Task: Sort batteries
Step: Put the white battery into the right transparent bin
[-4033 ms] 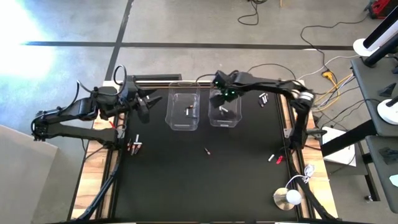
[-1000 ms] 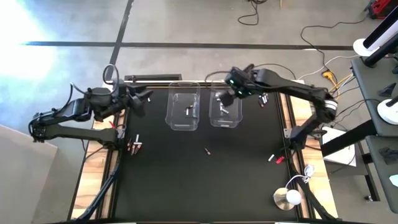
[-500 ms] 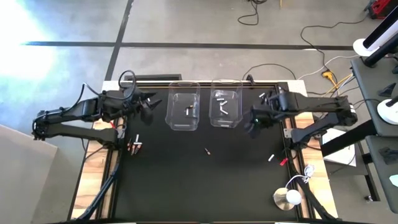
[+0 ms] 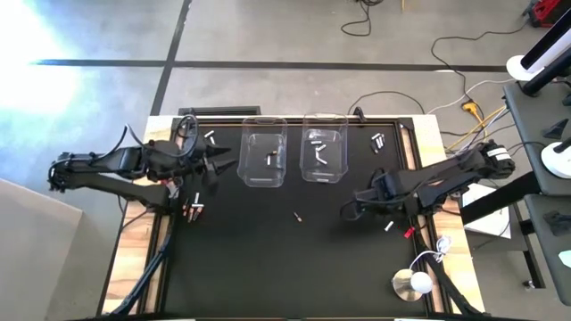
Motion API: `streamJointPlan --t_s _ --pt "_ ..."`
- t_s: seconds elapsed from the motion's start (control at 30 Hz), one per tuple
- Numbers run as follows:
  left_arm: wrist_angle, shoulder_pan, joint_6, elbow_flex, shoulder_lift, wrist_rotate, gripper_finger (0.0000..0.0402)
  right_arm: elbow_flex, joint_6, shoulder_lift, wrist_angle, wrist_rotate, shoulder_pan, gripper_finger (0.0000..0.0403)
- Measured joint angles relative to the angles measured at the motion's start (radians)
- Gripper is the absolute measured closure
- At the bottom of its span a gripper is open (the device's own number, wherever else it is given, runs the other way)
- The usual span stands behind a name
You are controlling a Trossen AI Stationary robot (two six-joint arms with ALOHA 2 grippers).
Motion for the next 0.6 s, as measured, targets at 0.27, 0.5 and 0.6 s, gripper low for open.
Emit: streamJointPlan --t_s 0.27,0.5,0.6 --pt "0.089 -0.081 0.024 0.000 0.014 0.000 0.0212 -0.131 0.157 -0.008 0.055 -0.019 0.014 0.0201" --pt "0.084 -0.090 -0.023 0.000 0.054 0.000 0.0212 -0.184 0.320 -0.009 0.187 0.011 0.073 0.0230" --pt "0.084 -0.104 -0.033 0.000 0.065 0.013 0.0212 -0.206 0.410 -0.009 0.190 0.031 0.141 0.0240"
